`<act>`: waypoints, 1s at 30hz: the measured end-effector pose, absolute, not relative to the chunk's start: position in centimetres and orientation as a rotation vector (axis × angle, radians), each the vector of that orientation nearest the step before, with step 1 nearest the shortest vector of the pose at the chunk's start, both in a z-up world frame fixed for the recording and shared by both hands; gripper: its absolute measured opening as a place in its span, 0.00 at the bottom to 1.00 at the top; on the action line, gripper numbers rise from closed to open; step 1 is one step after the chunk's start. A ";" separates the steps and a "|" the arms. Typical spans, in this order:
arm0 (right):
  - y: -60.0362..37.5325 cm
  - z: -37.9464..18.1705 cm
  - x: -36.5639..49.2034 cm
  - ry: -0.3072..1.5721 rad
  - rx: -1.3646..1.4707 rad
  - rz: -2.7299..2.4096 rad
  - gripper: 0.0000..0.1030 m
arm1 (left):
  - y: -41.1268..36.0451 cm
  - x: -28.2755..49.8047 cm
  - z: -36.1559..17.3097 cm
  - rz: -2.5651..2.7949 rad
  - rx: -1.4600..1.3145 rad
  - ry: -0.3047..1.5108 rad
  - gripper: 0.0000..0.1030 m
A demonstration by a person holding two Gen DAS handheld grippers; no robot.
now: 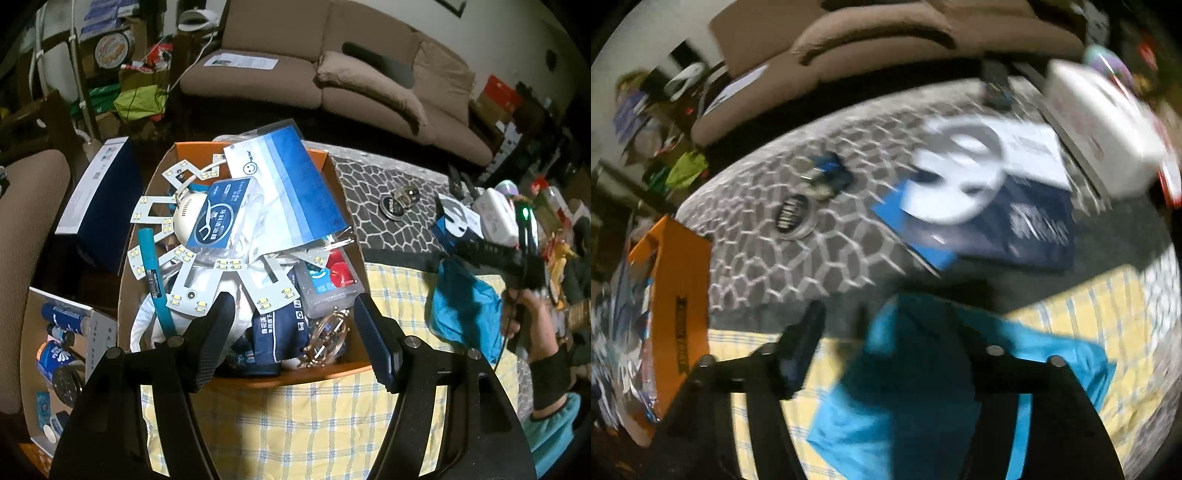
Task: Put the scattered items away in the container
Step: 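Move the right tool to the black NIVEA MEN tin and grasp it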
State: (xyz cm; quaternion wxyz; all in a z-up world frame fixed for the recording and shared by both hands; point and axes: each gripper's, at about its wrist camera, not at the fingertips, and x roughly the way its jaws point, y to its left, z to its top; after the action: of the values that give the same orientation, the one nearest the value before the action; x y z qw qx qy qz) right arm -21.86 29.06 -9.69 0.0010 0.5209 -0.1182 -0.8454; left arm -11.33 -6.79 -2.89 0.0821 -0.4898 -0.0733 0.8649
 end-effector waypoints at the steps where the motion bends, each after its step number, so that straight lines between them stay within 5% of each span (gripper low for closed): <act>1: 28.1 -9.7 -22.8 -0.351 1.612 -2.666 0.88 | -6.7 -11.5 -3.0 2.583 -1.470 -0.217 0.62; 4: 25.5 -10.9 -26.2 -0.342 1.596 -2.637 0.96 | -6.5 -11.6 -3.4 2.580 -1.484 -0.208 0.62; 12: 20.9 -17.3 -35.0 -0.184 1.779 -2.732 0.96 | -6.8 -12.0 -4.0 2.581 -1.502 -0.195 0.62; 15: 20.6 -18.0 -35.2 -0.155 1.749 -2.793 0.82 | -7.0 -12.4 -4.2 2.575 -1.514 -0.200 0.62; 16: 20.4 -17.7 -34.8 -0.149 1.710 -2.785 0.64 | -7.0 -12.5 -4.2 2.573 -1.517 -0.200 0.62; 17: 20.2 -17.5 -34.3 -0.125 1.706 -2.782 0.58 | -7.0 -12.6 -4.2 2.571 -1.516 -0.204 0.62; 30: 29.9 -7.6 -13.1 -0.143 1.494 -2.804 0.58 | -4.2 -10.5 -2.7 2.449 -1.443 -0.291 0.63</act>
State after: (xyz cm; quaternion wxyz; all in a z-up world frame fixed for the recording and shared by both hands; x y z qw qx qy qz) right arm -13.09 29.90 -7.56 -0.0194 0.4696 -0.0450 -0.8815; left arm -10.52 -4.17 -2.73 0.1415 -0.4999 -0.1009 0.8485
